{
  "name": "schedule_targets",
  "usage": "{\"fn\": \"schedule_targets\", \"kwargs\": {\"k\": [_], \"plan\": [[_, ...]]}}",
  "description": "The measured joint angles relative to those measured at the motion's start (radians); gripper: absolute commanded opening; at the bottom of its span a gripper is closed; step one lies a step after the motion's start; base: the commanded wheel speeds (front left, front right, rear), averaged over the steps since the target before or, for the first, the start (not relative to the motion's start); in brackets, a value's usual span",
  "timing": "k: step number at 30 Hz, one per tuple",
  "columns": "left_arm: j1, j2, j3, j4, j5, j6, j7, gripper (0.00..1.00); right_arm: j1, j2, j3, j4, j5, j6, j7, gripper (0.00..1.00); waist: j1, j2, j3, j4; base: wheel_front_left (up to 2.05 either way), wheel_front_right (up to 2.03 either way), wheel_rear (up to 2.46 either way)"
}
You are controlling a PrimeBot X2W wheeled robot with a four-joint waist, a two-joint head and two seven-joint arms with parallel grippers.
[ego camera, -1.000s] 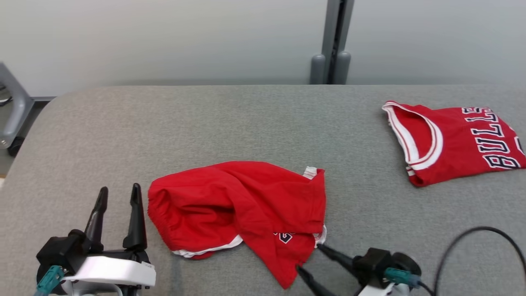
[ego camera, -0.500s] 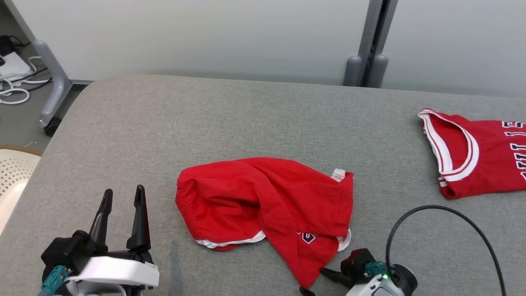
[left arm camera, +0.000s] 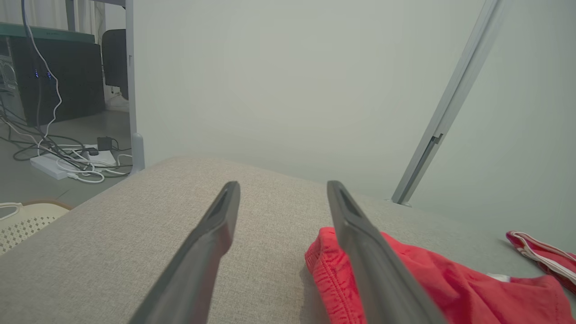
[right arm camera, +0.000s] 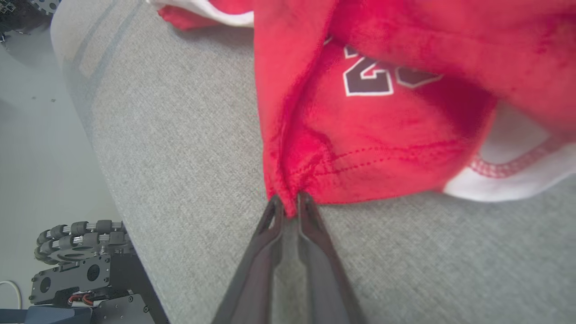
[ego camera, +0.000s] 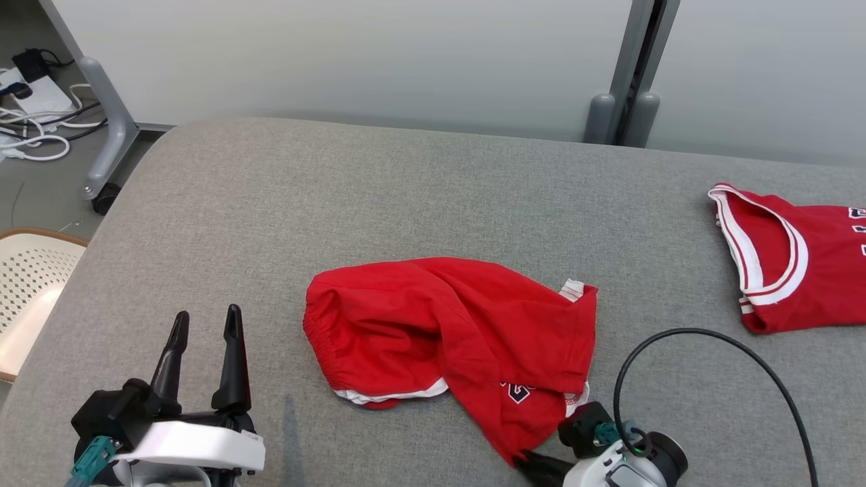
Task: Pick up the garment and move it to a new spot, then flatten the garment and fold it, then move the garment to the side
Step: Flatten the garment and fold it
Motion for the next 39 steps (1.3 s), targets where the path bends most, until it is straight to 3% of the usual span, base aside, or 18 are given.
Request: {"fn": "schedule_targets", "kwargs": {"k": [1, 9, 14, 20, 25, 32, 39], "plan": [[0.000, -0.001, 0.002, 0.000, 0.000, 0.000, 0.000, 1.00, -0.002, 0.002, -0.004, 0.008, -0.005, 0.000, -0.006, 0.00, 0.0000, 0.0000, 0.001, 0.000, 0.00, 0.00, 0.00], [0.000, -0.004, 0.016, 0.000, 0.011, -0.005, 0.000, 1.00, -0.017, 0.011, -0.013, -0.003, 0.000, 0.000, -0.045, 0.00, 0.0000, 0.0000, 0.002, -0.007, 0.00, 0.00, 0.00], [0.000, -0.006, 0.016, 0.003, 0.017, -0.009, 0.000, 1.00, -0.021, -0.005, -0.055, -0.065, 0.062, 0.000, -0.047, 0.00, 0.0000, 0.0000, 0.001, -0.015, 0.00, 0.00, 0.00], [0.000, -0.007, 0.014, 0.008, 0.017, -0.012, 0.000, 1.00, -0.064, -0.081, -0.120, -0.229, 0.191, 0.000, -0.037, 0.00, 0.0000, 0.0000, 0.005, -0.022, 0.00, 0.00, 0.00], [-0.006, -0.008, 0.007, 0.009, 0.017, -0.014, 0.000, 1.00, -0.123, -0.161, -0.187, -0.270, 0.232, 0.000, -0.022, 0.00, 0.0000, 0.0000, 0.023, -0.018, 0.00, 0.00, 0.00], [-0.041, -0.009, -0.008, 0.010, 0.017, -0.022, 0.000, 1.00, -0.242, -0.199, -0.223, -0.228, 0.261, 0.000, -0.018, 0.00, 0.0001, 0.0000, 0.078, 0.004, 0.00, 0.00, 0.00], [-0.088, -0.010, -0.021, 0.015, 0.016, -0.032, 0.000, 1.00, -0.408, -0.221, -0.187, -0.084, 0.274, 0.000, 0.013, 0.00, 0.0000, 0.0000, 0.151, 0.041, 0.00, 0.00, 0.00]]}}
